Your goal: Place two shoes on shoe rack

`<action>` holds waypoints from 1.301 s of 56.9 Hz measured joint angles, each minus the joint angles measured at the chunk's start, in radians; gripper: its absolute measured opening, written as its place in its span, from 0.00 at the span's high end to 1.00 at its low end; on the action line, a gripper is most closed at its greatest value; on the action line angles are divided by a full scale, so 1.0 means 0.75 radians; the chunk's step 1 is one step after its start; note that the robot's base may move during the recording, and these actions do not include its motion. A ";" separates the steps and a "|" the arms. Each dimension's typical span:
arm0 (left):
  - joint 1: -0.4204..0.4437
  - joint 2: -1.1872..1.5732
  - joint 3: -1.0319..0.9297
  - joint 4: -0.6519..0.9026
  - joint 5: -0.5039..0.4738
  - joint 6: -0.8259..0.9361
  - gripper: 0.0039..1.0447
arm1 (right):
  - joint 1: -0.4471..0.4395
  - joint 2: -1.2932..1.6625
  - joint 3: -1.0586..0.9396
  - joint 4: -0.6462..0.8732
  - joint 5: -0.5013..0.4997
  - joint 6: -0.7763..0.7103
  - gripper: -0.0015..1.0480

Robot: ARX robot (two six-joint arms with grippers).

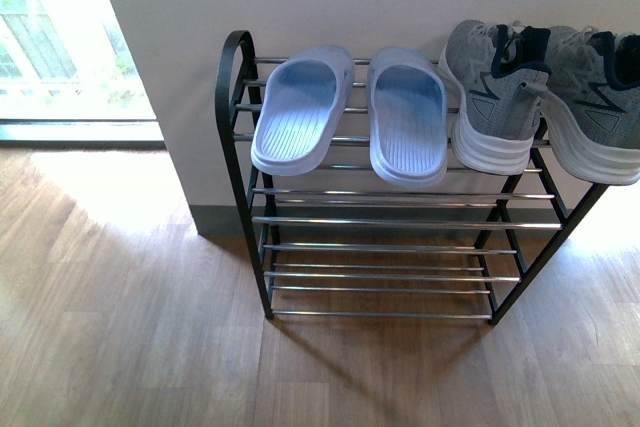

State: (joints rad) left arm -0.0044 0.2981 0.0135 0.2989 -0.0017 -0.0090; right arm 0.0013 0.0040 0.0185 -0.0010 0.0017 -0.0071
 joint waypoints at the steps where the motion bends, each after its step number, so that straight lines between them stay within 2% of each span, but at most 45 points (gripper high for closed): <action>1: 0.000 -0.010 0.000 -0.009 -0.001 0.000 0.99 | 0.000 0.000 0.000 0.000 0.000 0.000 0.09; 26: 0.000 -0.161 0.000 -0.160 -0.001 0.000 0.99 | 0.000 0.000 0.000 0.000 0.000 0.000 0.09; 30: 0.000 -0.277 0.001 -0.319 0.000 0.001 0.99 | 0.000 0.000 0.000 0.000 0.000 0.000 0.09; 34: 0.000 -0.361 0.001 -0.388 0.000 0.001 0.99 | 0.000 0.000 0.000 0.000 0.000 0.000 0.09; 47: 0.001 -0.375 0.001 -0.399 0.000 0.000 0.98 | 0.000 0.000 0.000 0.000 0.000 0.000 0.09; 56: 0.001 -0.376 0.001 -0.399 0.000 0.001 0.75 | 0.000 0.000 0.000 0.000 0.000 0.000 0.09; 65: 0.001 -0.376 0.001 -0.399 0.000 0.001 0.38 | 0.000 0.001 0.000 0.000 0.001 0.000 0.09; 74: 0.001 -0.376 0.001 -0.399 0.000 0.001 0.15 | 0.000 0.001 0.000 0.001 0.000 0.000 0.09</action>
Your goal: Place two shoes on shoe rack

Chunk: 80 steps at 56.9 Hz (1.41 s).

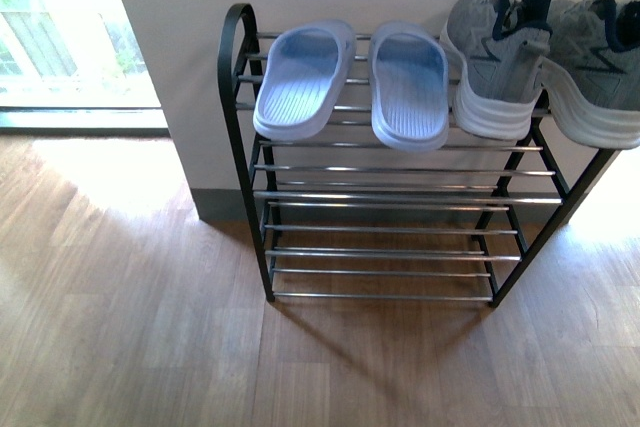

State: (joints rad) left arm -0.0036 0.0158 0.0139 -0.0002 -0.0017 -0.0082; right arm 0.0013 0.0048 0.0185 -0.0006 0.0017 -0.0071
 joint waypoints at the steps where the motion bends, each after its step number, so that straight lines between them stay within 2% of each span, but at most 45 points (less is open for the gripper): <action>1: 0.000 0.000 0.000 0.000 -0.001 0.000 0.12 | 0.000 0.000 0.000 0.000 -0.001 0.000 0.09; 4: 0.000 0.000 0.000 0.000 0.000 0.003 0.07 | 0.000 0.000 0.000 -0.001 -0.001 0.000 0.09; 80: 0.000 -0.001 0.000 0.000 0.002 0.002 0.09 | 0.000 -0.001 0.000 -0.001 -0.003 0.000 0.09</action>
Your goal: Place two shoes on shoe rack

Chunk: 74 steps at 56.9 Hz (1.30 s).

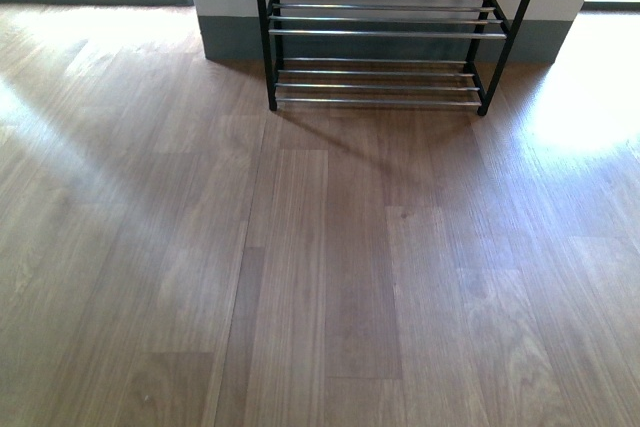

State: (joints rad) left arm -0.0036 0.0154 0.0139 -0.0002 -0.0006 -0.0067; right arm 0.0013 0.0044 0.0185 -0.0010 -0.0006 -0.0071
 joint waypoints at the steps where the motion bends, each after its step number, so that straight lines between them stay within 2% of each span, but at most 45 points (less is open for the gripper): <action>1: 0.000 0.000 0.000 0.000 0.000 0.000 0.09 | 0.000 -0.001 0.000 0.000 0.000 0.000 0.09; 74: 0.000 0.000 0.000 0.000 -0.002 0.000 0.09 | 0.000 -0.001 0.000 0.000 0.000 0.000 0.09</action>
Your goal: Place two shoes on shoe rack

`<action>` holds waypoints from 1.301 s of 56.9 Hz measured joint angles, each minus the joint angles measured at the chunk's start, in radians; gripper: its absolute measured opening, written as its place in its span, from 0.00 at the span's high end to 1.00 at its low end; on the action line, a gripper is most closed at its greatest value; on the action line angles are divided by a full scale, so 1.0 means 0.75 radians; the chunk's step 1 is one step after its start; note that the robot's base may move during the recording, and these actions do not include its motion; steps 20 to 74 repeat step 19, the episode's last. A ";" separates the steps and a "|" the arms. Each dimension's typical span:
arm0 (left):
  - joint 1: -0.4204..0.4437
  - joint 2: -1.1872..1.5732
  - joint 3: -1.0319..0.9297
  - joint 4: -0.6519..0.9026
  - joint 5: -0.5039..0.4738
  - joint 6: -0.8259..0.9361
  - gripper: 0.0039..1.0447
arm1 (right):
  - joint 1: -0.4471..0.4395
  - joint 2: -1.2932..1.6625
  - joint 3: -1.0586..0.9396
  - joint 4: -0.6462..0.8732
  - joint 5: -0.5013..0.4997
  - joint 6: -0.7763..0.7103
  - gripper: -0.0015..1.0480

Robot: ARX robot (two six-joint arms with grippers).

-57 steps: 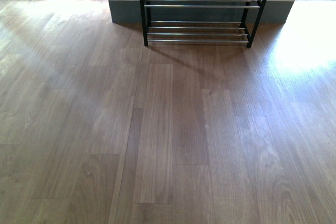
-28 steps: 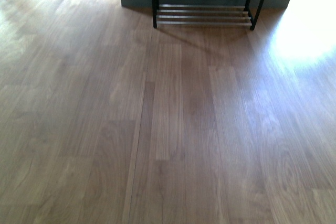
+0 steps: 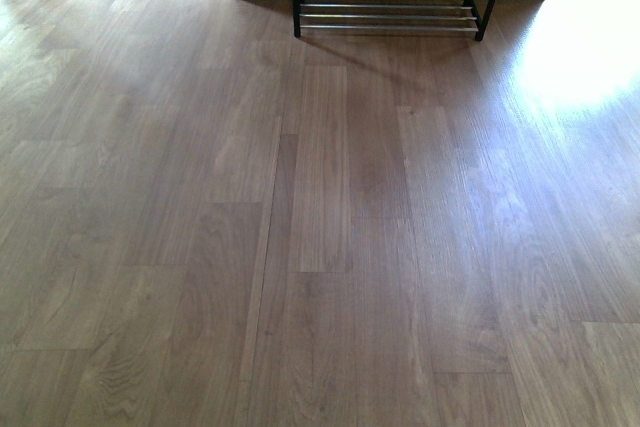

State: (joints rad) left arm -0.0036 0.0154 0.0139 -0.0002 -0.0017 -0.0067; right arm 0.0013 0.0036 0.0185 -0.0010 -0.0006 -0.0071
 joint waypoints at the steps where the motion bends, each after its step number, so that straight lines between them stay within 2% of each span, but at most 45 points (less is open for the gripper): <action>1: 0.000 0.000 0.000 0.000 0.000 0.000 0.09 | 0.000 0.001 0.000 0.000 0.000 0.000 0.09; 74: 0.000 0.000 0.000 0.000 0.000 0.000 0.09 | 0.000 0.000 0.000 0.000 0.001 0.000 0.09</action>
